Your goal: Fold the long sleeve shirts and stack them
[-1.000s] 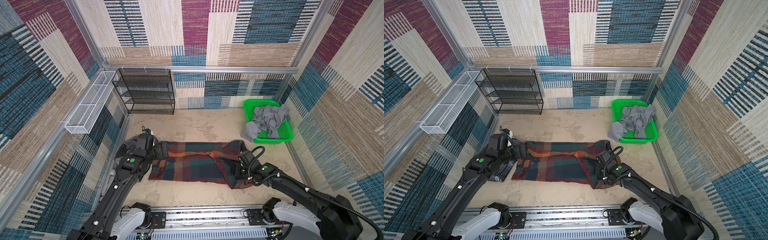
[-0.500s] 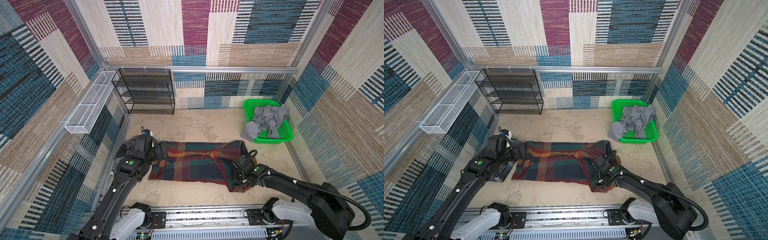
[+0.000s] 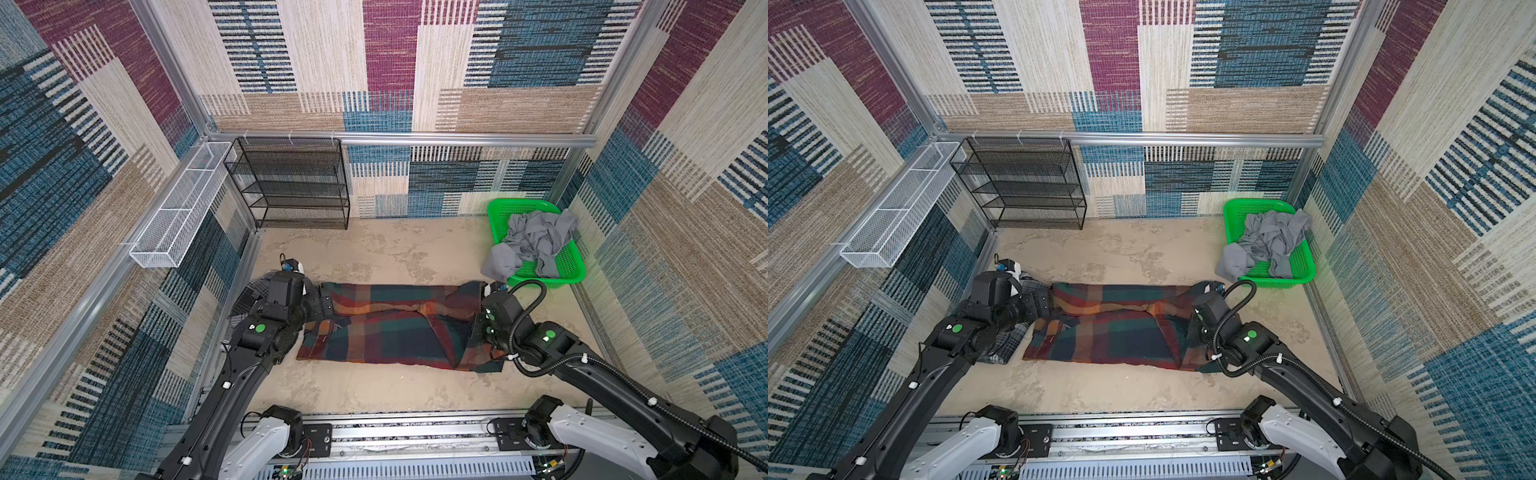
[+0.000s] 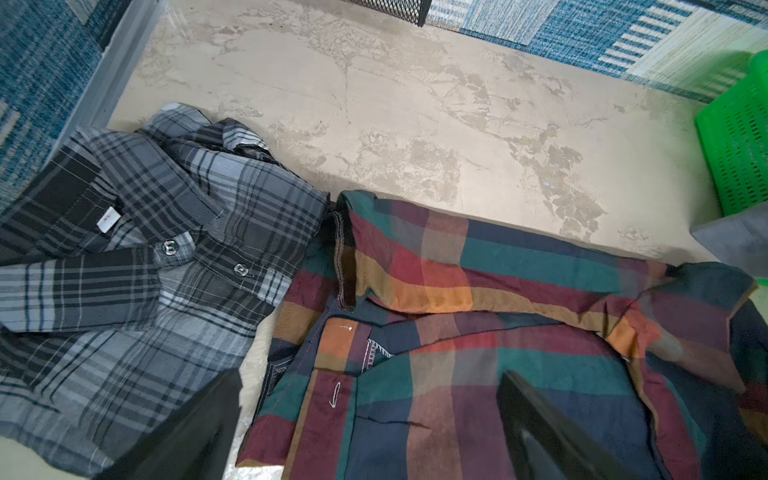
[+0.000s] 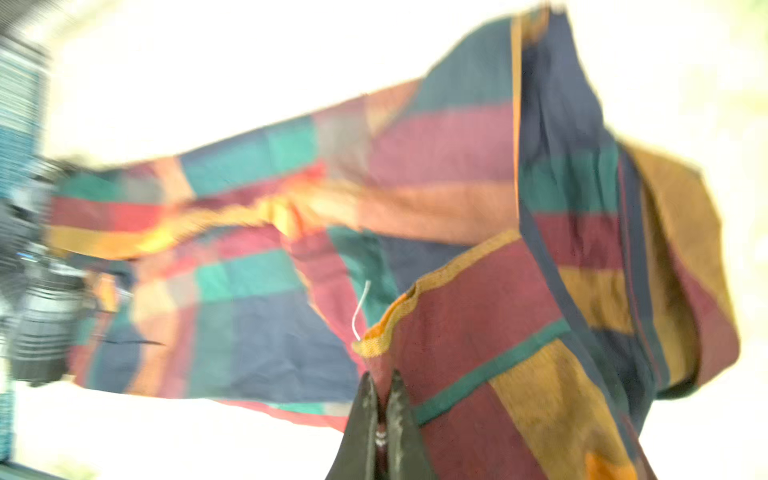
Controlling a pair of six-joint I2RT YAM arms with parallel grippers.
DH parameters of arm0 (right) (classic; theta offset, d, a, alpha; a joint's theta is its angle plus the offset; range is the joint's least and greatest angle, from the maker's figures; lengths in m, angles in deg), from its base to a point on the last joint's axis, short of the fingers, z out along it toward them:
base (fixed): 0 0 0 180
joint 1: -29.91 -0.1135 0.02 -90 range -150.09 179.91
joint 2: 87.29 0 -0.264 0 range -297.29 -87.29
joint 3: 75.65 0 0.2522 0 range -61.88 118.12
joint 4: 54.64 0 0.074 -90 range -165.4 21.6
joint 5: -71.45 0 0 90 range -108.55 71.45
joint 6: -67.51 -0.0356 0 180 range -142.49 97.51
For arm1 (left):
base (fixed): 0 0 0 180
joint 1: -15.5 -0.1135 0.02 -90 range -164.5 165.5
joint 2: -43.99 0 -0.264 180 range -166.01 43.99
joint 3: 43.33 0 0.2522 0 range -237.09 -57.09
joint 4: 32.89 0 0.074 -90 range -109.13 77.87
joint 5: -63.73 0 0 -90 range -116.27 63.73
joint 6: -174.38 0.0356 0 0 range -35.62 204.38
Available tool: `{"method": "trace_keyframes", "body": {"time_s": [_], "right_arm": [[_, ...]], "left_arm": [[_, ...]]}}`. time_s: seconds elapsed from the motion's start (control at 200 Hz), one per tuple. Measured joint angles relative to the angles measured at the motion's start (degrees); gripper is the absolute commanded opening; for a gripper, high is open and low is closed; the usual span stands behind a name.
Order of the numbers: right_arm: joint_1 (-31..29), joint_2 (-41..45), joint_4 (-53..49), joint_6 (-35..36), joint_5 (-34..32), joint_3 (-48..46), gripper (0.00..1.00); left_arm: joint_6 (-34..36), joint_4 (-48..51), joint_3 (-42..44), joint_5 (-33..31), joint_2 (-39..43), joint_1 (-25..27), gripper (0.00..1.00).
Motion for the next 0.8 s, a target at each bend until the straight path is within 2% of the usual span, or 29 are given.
{"method": "trace_keyframes", "body": {"time_s": [0.175, 0.401, 0.641, 0.801], "right_arm": [[0.0, -2.9, 3.0, 6.7, 0.6, 7.2, 0.00], [-0.8, -17.6, 12.2, 15.8, 6.5, 20.0, 0.00], [-7.6, -34.5, 18.7, 23.4, 11.8, 35.4, 0.00], [-11.6, -44.5, 21.3, 26.6, 16.0, 41.5, 0.00]], "left_arm": [[0.0, -0.2, 0.4, -3.4, 3.0, 0.0, 1.00], [-0.1, -0.2, 1.0, -9.1, 6.1, 0.0, 0.99], [-0.6, 0.0, 1.5, -15.7, 8.7, -0.3, 0.99], [-1.2, 0.4, 1.9, -19.5, 10.9, -0.4, 0.99]]}}
